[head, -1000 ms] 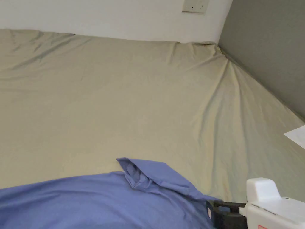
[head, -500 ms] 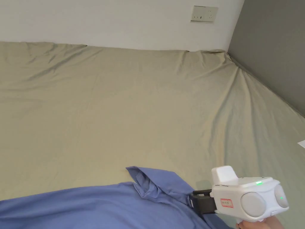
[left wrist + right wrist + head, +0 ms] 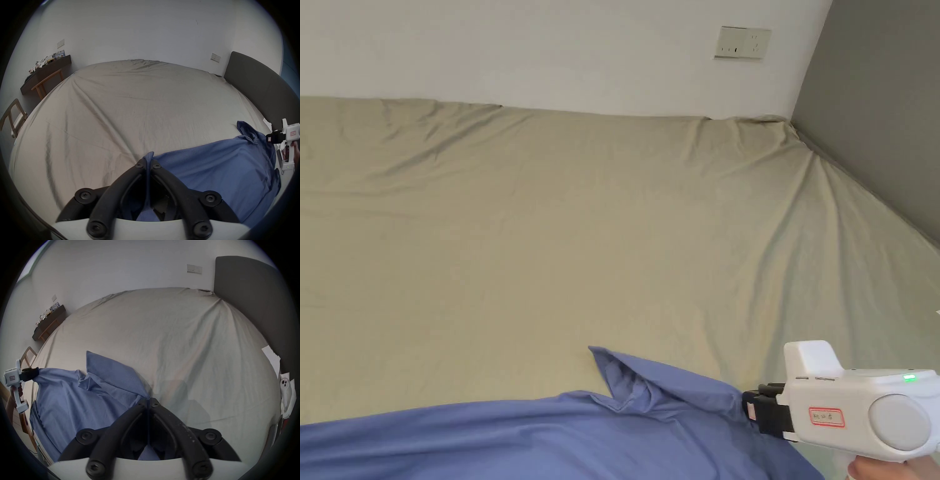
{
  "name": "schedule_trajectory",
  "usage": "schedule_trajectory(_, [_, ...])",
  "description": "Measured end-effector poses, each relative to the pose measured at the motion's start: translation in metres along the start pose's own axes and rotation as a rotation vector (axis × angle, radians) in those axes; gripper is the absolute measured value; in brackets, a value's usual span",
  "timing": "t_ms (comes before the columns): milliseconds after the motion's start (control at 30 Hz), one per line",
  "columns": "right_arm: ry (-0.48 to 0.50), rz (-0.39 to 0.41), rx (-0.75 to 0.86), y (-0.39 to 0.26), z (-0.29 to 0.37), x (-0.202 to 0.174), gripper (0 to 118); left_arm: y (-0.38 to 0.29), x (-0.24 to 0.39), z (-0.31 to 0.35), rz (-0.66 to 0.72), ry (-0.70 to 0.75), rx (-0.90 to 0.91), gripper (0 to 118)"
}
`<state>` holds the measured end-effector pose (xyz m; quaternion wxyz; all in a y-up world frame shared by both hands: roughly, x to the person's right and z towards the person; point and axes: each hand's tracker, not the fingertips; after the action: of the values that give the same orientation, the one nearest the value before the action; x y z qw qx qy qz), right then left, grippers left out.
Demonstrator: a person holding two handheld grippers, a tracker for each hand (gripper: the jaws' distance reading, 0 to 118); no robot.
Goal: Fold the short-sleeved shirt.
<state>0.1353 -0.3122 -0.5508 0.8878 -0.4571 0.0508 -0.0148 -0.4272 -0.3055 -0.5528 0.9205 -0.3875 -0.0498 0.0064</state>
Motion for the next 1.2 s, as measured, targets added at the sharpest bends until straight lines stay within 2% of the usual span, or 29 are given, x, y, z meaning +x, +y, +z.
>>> schedule_trajectory(300, [-0.054, -0.057, 0.132, -0.023, 0.068, 0.006, 2, -0.002, -0.001, 0.054, -0.008, 0.01, 0.059, 3])
schedule_trajectory(367, [-0.037, -0.11, 0.171, -0.04, 0.093, 0.005, 2, -0.014, -0.002, 0.076, 0.012, 0.002, 0.069, 3])
schedule_trajectory(533, [-0.027, -0.166, 0.232, -0.097, 0.16, -0.005, 2, -0.056, -0.005, 0.128, 0.071, -0.012, 0.089, 3])
schedule_trajectory(700, [-0.066, -0.242, 0.197, -0.161, 0.195, -0.02, 2, -0.108, 0.001, 0.154, 0.137, -0.003, 0.061, 3])
schedule_trajectory(833, [-0.094, -0.307, 0.134, -0.204, 0.201, -0.027, 2, -0.149, 0.003, 0.155, 0.179, 0.014, -0.014, 3])
schedule_trajectory(1000, [-0.157, -0.328, 0.061, -0.236, 0.184, -0.03, 2, -0.177, -0.002, 0.141, 0.224, 0.055, -0.073, 3])
schedule_trajectory(1100, [-0.172, -0.339, 0.022, -0.244, 0.165, -0.03, 2, -0.177, 0.001, 0.128, 0.191, 0.084, -0.08, 3])
schedule_trajectory(1200, [-0.222, -0.295, -0.025, -0.25, 0.151, -0.033, 2, -0.174, 0.01, 0.115, 0.121, 0.125, -0.103, 3])
